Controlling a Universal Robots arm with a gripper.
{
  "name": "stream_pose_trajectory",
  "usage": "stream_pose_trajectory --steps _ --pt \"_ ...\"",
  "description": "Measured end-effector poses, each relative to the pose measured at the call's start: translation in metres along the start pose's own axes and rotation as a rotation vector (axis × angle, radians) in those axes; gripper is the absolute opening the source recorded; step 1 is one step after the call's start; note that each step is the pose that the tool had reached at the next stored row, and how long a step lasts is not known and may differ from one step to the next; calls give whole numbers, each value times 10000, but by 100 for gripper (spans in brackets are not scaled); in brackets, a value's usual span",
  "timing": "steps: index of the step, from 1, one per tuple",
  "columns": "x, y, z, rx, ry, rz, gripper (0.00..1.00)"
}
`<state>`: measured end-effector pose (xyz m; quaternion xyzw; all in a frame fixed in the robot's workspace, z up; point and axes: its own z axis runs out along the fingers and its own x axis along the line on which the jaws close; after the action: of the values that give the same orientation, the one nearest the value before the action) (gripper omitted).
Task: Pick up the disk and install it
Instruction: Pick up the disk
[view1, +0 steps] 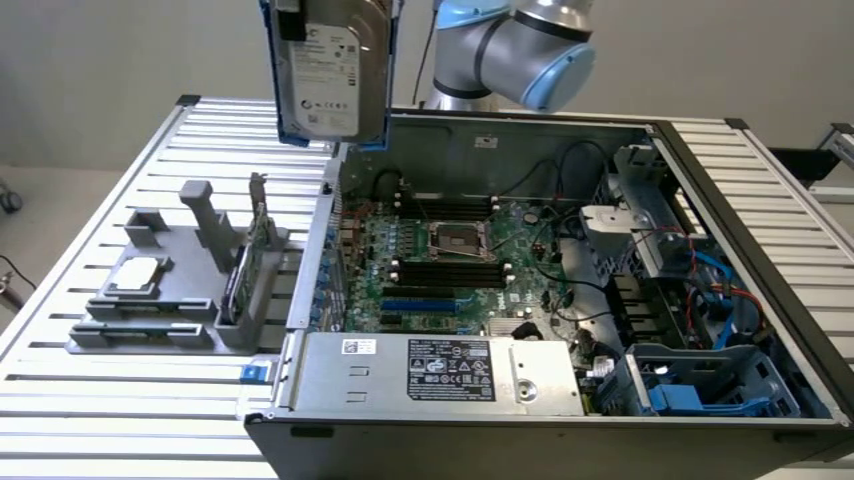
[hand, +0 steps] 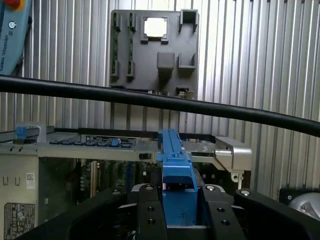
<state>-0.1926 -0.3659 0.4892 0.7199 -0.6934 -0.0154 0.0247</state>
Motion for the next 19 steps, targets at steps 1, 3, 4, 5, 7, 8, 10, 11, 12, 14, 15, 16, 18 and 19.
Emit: stream_pose_trajectory --steps 1,3,4,5,7,8,10,11,12,14,15,16,18,19 --pt "36 -6 1 0 1 1 33" --pt "100 -17 7 0 6 1 33" --pt "114 -32 12 3 15 1 33" --pt "123 -67 11 1 22 -1 33" --pt "136 -152 6 1 24 -5 33" --pt "140 -196 3 1 24 -9 33" --pt "148 -286 -2 1 24 -15 33" --pt "152 -330 -4 1 25 -19 33" --pt "156 -375 -6 2 24 -24 33" --pt "166 -468 -12 1 25 -26 33" --pt "172 -513 -14 2 25 -28 33" --pt "177 -558 -17 2 25 -28 33" --pt "187 -649 -22 1 25 -32 33" --pt "192 -694 -24 2 26 -33 33"
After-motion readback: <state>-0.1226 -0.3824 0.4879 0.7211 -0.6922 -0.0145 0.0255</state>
